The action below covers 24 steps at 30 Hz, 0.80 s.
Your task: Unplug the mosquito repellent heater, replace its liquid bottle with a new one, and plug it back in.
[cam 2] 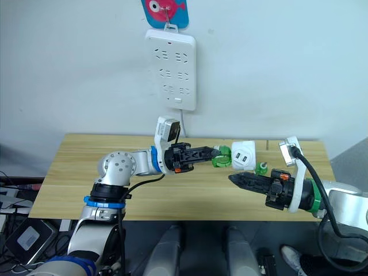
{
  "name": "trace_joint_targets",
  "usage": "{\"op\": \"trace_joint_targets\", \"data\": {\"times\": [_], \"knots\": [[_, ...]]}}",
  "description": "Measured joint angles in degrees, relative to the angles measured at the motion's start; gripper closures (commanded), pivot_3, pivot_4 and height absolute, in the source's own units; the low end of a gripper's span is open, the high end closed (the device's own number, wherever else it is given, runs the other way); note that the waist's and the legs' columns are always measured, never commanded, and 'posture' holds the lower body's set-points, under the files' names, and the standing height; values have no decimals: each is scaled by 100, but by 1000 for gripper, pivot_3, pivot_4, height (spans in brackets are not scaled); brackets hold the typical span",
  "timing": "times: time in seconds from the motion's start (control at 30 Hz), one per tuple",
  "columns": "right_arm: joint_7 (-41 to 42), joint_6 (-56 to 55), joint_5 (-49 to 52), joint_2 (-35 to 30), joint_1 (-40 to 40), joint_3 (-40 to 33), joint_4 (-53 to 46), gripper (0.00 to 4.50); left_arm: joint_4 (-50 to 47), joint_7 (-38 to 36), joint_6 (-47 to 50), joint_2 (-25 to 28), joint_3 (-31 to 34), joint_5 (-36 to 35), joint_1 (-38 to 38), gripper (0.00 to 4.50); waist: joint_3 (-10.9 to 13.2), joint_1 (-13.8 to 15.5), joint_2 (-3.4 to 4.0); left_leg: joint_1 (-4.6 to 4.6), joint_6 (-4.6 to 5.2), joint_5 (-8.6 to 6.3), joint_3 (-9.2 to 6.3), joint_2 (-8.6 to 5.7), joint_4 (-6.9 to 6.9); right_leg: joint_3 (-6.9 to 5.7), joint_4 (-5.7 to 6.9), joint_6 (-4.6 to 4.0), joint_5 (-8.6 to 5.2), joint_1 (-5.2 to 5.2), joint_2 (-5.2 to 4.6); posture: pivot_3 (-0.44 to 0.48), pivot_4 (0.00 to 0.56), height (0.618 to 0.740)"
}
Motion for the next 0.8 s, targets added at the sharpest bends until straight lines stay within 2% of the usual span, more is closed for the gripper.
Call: {"op": "trace_joint_targets", "data": {"times": [0.13, 0.37, 0.53, 0.8], "knots": [[297, -207, 0, -161, -166, 43, -85, 4468, -1, -9, -12, 2, -67, 69, 11, 2238, 0, -1, 0, -1, 0, 0, 0, 0, -1, 0, -4, 0, 0, 0, 0, 115, 312, 740], [301, -283, 1, -72, -983, 263, 101, 4468, -54, -99, -28, 56, -160, 146, 103, 2238, 0, -1, 0, -2, 0, 0, -1, 0, -3, -1, -6, 0, 0, 0, 0, 116, 310, 740], [-111, -88, 6, 230, -1473, 265, 539, 4468, -101, -153, -22, 91, -216, 164, 177, 2238, 0, 0, 0, -2, 0, 0, -2, 1, -5, -3, -7, 0, 0, 0, -2, 118, 308, 740], [-738, 172, 61, 571, -1728, 262, 829, 4468, -115, -145, 0, 130, -221, 192, 216, 2238, 0, 0, 0, -2, 0, 0, -2, 1, -12, -3, -8, 0, 0, 0, -2, 119, 310, 740]]}}
